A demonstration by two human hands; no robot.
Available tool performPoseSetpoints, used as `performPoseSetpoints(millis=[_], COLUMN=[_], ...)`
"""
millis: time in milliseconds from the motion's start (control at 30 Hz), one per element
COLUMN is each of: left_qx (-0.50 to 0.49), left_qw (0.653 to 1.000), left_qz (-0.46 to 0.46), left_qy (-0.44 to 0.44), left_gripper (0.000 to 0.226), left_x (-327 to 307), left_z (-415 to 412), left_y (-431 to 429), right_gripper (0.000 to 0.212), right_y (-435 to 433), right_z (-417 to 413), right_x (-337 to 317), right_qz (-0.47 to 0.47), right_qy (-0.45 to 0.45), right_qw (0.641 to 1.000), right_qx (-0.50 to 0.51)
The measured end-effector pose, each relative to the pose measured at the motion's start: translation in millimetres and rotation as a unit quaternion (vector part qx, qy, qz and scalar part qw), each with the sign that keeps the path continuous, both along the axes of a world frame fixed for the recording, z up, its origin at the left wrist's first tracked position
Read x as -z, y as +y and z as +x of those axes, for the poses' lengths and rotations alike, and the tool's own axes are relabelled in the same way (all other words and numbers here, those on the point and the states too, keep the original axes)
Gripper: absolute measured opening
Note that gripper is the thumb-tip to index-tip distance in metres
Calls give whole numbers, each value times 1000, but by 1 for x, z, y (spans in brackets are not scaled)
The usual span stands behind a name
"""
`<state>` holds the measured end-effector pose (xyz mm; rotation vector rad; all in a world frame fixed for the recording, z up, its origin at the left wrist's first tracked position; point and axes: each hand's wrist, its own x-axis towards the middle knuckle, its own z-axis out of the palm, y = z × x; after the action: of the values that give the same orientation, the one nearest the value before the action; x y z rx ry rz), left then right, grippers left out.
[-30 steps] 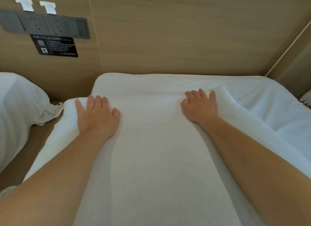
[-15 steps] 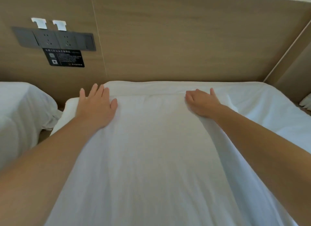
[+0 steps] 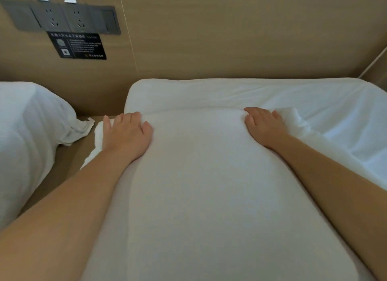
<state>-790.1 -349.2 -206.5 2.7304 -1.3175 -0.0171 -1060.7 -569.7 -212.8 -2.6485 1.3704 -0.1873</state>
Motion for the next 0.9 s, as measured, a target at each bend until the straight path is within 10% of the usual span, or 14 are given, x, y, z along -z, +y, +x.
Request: performPoseSetpoints(millis=[900], left_qx=[67], left_qw=[995], left_qz=[67], left_qy=[9], left_gripper=[63], left_x=[-76], left_z=[-181], left_y=[156], right_gripper=[61], right_y=[238], right_z=[-56], right_x=[-76], right_qz=[-3], right_qy=[86], right_qw=[995], right_qx=[-47])
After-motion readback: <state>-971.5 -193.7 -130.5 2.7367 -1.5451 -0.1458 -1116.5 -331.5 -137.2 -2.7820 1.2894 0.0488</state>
